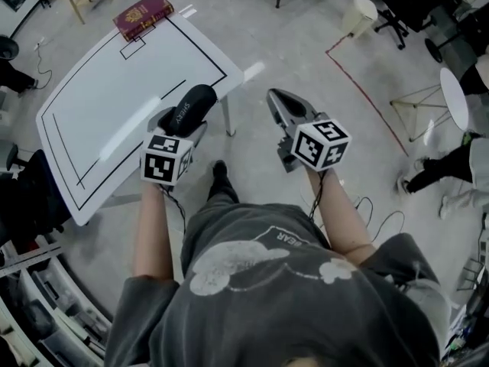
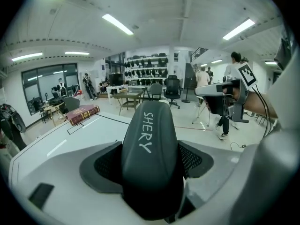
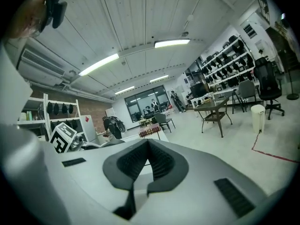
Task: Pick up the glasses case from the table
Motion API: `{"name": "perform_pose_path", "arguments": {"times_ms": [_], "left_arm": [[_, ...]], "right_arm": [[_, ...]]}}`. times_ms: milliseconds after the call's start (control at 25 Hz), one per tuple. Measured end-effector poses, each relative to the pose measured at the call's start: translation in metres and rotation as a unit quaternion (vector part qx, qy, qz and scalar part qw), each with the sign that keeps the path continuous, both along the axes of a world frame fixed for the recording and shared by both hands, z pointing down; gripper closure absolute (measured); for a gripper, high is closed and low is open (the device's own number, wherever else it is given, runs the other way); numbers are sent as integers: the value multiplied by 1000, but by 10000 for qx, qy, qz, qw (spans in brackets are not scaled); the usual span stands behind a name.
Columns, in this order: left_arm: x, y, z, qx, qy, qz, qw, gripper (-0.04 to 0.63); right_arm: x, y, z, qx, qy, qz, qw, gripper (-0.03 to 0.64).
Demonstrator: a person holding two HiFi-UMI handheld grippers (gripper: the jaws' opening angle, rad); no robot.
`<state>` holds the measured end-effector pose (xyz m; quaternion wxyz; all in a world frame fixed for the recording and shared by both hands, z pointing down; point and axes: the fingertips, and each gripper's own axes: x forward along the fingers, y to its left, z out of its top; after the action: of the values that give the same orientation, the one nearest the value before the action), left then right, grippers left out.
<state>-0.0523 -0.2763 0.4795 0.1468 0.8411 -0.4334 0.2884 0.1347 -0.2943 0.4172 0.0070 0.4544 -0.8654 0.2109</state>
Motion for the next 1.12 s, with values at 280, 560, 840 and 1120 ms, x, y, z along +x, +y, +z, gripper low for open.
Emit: {"name": "perform_pose_path", "arguments": {"times_ms": [280, 560, 840, 1120], "left_arm": [[1, 55, -10, 113, 62, -288, 9995, 250], [-7, 104, -11, 105, 111, -572, 9982, 250], [-20, 133, -3, 74, 57, -684, 9976, 250], [-42, 165, 12, -106, 202, -736, 9970, 250]], "right_arm": [[-4, 45, -6, 99, -67, -296, 9995, 618], [-7, 85, 3, 65, -63, -528, 9986, 618], [-21, 106, 17, -72, 23, -674, 9977, 618], [-45, 120, 24, -191, 23, -627, 9978, 618]]}}
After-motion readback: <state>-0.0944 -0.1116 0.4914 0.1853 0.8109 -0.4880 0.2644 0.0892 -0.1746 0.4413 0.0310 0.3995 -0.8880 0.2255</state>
